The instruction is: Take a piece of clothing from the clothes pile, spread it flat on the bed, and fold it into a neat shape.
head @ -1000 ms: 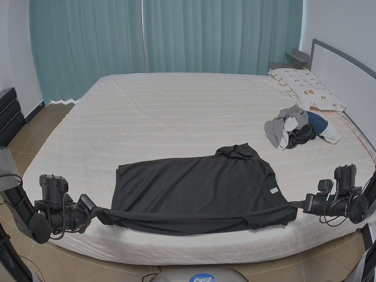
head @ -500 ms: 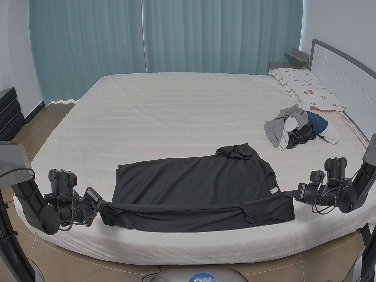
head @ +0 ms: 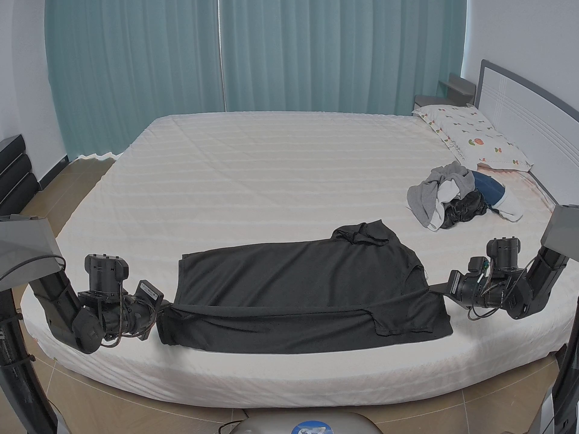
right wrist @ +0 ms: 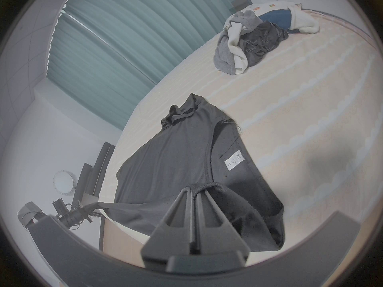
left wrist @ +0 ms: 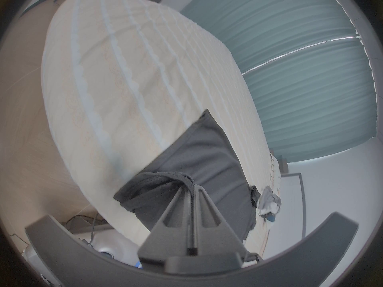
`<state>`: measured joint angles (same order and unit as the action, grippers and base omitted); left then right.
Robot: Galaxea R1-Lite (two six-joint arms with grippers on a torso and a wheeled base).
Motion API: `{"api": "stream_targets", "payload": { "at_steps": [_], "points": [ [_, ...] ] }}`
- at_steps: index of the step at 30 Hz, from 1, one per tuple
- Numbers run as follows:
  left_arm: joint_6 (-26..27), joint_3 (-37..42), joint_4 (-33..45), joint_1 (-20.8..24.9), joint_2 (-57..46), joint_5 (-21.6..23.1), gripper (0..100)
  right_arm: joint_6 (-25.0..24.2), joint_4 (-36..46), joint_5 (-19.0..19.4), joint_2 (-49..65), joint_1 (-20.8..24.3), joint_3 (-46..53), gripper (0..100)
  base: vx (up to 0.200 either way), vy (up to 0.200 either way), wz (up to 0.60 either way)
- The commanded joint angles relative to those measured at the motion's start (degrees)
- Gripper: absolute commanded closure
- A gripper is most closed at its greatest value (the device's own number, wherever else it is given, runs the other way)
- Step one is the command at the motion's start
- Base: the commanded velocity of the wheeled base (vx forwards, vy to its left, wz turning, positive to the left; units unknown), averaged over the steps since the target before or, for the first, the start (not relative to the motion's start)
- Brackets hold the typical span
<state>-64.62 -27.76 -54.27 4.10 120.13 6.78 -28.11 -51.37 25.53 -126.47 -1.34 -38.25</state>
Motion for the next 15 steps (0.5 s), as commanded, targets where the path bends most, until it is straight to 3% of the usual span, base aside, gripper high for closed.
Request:
{"api": "stream_targets", "payload": {
  "at_steps": [1,4,12,15],
  "points": [
    [0.0,-1.9,-0.2,1.6,3.3,-3.4,100,-0.4,0.0,0.1,-3.4,-0.8,-1.5,100,0.000,0.000,0.00],
    [0.0,-2.8,-0.5,2.5,4.5,-5.6,100,-0.5,-1.2,0.1,-4.8,-0.7,-2.3,100,0.000,0.000,0.00],
    [0.3,-3.1,-0.2,3.1,4.8,-5.8,100,-0.7,-2.4,0.1,-7.1,-0.7,-3.9,100,0.000,0.000,0.00],
    [0.2,-3.6,-0.1,3.1,4.9,-5.9,100,-3.3,-2.6,0.0,-7.0,-0.2,-4.7,100,0.000,0.000,0.00]
  ]
}}
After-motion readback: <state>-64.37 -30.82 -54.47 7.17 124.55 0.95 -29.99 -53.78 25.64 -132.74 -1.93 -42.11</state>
